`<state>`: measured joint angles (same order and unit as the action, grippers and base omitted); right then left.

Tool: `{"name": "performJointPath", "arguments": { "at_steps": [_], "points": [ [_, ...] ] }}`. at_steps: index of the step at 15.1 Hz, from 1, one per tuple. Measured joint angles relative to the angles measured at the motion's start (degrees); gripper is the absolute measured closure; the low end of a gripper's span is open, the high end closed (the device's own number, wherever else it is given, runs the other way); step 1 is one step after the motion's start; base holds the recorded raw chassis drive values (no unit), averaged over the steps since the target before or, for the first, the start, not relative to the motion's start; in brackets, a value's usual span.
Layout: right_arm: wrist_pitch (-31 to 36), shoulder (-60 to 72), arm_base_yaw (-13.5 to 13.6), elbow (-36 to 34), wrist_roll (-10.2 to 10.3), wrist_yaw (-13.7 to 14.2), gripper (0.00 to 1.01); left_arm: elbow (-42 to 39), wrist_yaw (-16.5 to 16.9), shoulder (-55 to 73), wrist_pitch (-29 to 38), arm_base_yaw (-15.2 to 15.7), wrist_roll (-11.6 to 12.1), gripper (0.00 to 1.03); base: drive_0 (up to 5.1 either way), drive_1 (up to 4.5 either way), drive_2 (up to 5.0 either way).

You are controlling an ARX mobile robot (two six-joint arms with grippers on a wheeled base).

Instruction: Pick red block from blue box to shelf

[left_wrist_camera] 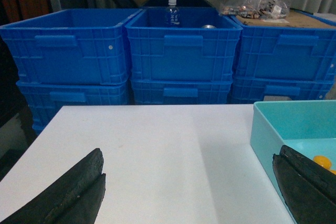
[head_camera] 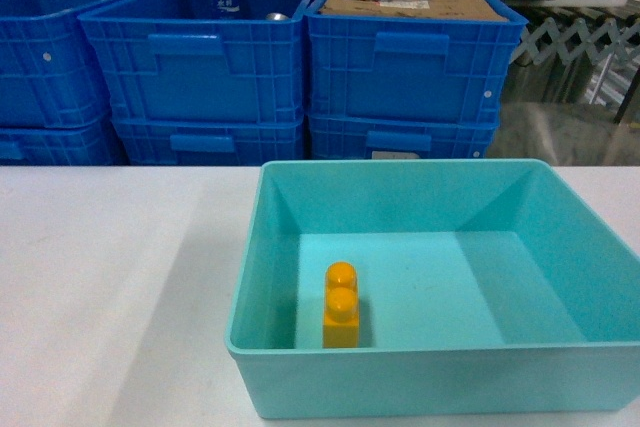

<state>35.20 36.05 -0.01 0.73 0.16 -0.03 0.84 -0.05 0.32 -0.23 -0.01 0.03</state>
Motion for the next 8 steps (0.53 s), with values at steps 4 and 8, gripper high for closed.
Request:
{"name": "performJointPath", "arguments": {
  "at_steps": [4,8],
  "points": [
    [-9.0,-9.6,0.0,0.0,0.0,0.0,0.73,0.0,0.0,0.0,0.0,0.0,0.0,0.05,0.0,0.0,0.0],
    [-16.1,-17.0,0.0,0.0,0.0,0.0,0.73,0.0,0.0,0.0,0.0,0.0,0.0,0.05,0.0,0.0,0.0]
  ]
}}
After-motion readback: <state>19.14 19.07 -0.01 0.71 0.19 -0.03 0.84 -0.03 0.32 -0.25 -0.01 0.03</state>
